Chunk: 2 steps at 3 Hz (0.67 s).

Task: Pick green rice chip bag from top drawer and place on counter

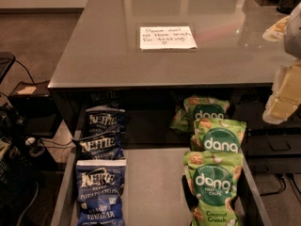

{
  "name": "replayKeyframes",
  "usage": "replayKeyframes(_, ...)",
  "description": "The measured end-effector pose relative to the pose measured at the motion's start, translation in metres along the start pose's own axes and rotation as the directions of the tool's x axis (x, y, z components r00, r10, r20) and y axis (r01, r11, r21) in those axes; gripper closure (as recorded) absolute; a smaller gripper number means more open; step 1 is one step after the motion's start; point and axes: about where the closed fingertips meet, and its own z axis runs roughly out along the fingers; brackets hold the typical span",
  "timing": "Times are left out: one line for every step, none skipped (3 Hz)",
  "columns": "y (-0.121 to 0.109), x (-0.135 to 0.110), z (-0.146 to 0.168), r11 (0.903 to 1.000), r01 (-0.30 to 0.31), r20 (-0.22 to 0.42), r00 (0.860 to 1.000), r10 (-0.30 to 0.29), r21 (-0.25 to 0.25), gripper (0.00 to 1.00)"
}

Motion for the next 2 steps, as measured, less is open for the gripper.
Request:
replayKeyframes(0.0, 0.0, 0.0, 1.0, 0.0, 0.0, 1.0, 0.0, 0.0, 0.0)
replayKeyframes(0.01, 0.005, 0.02, 0.9985, -0.048, 0.062, 0.997, 0.049, -0.025, 0.0)
